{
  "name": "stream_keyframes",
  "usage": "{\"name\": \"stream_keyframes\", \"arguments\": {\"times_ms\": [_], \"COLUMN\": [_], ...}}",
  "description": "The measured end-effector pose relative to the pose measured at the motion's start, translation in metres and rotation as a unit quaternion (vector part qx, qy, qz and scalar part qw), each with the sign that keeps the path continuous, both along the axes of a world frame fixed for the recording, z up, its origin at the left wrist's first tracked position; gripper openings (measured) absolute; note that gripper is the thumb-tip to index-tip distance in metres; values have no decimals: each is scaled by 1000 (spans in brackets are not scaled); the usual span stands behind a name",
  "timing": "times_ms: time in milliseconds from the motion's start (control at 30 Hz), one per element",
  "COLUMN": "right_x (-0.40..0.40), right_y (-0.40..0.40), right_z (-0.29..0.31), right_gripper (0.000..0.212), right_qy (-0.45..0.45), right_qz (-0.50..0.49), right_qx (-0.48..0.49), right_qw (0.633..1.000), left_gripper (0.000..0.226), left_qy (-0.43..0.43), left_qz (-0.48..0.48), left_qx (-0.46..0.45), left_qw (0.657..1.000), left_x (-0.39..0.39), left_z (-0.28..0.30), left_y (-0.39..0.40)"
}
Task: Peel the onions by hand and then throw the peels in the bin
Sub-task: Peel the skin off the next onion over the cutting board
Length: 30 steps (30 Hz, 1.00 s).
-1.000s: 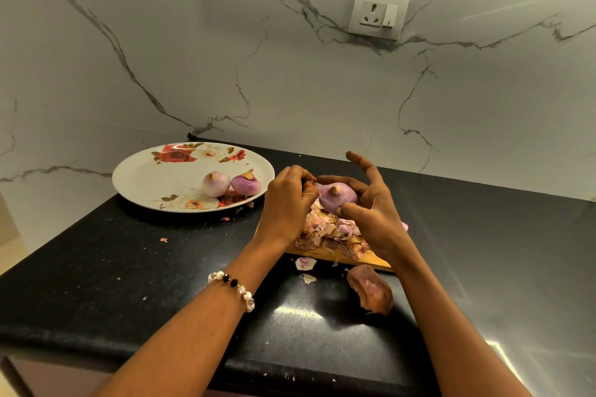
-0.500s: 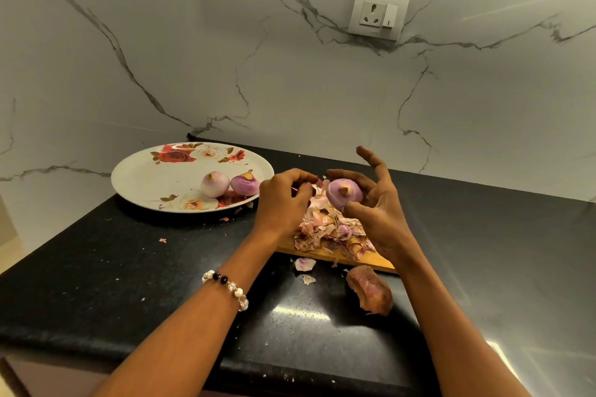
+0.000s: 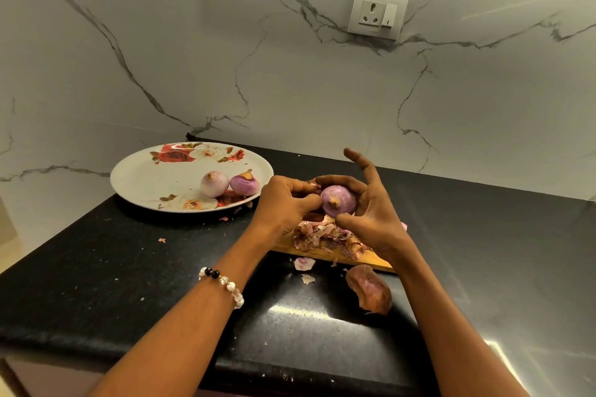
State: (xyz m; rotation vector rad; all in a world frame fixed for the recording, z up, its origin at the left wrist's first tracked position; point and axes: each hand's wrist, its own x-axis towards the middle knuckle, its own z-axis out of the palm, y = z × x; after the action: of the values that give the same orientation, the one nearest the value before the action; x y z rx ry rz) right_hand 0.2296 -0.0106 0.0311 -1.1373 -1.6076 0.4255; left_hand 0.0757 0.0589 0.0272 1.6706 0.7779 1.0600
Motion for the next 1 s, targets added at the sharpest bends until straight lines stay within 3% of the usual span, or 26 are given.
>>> {"name": "stream_keyframes", "arguments": {"times_ms": [367,633,867,1000], "right_x": [3,6,5,1], "right_y": [1,2,0,-1], "right_z": [-3,2,4,6], "right_gripper": [93,82,74,78], "right_qy": [54,199,319,367], "right_qz": [20,10,41,74], "right_qx": [-38,-44,-71,-84], "right_qw": [998,979,944,924], "left_gripper": [29,15,28,26], "left_qy": [46,-25,4,22], "left_qz": [68,85,62,52], "left_qx": [96,86,314,379], "left_qw": [992,992,947,924], "left_x": [4,3,4,3], "left_z": [-1,3,4,4], "left_y": [-8,-8,-6,-4]}}
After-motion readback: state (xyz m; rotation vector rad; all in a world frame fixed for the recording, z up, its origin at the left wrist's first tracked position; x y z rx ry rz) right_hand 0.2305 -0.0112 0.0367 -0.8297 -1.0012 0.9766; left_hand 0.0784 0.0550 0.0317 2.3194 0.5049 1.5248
